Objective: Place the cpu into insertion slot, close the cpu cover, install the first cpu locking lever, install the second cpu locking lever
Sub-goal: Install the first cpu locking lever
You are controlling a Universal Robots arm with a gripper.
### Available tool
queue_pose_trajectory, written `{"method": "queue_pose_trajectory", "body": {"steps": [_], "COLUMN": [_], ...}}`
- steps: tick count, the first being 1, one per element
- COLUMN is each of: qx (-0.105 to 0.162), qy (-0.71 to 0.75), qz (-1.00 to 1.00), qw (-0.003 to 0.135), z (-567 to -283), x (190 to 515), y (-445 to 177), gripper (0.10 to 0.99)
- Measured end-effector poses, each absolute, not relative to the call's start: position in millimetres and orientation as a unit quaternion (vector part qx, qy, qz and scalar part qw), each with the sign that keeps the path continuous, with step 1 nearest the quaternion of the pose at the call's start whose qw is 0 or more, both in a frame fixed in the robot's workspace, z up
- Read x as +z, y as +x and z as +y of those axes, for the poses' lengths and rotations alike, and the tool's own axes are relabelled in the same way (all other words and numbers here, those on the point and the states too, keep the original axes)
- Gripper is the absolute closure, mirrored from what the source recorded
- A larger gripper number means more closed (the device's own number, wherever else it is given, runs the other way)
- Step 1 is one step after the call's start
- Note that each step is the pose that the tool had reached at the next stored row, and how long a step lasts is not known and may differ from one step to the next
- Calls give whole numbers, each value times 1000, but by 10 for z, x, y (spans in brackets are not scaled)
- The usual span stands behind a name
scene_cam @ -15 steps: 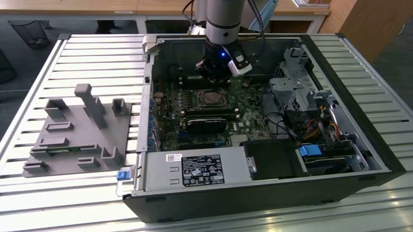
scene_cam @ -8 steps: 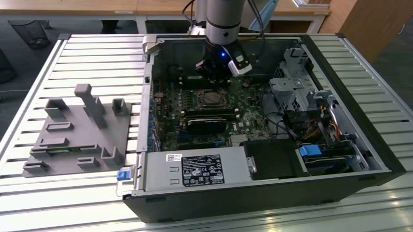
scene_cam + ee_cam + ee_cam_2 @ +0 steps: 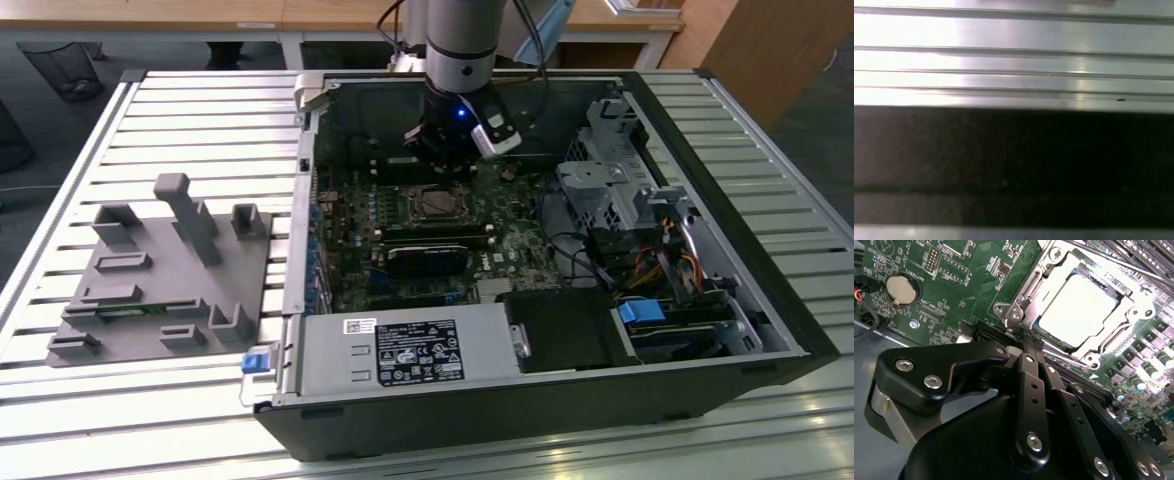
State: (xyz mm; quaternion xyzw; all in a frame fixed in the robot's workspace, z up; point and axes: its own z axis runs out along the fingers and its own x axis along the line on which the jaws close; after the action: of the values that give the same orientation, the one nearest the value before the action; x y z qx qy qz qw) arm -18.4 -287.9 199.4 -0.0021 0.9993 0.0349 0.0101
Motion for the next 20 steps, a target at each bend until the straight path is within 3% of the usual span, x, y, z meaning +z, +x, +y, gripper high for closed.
{"method": "queue_pose_trajectory", "body": {"steps": [20], "qx": [25], "qy": [-2], "qz": [1000], "qw": [10], "z": [-2879], "x": [2005], "y": [-183], "gripper": [980]}}
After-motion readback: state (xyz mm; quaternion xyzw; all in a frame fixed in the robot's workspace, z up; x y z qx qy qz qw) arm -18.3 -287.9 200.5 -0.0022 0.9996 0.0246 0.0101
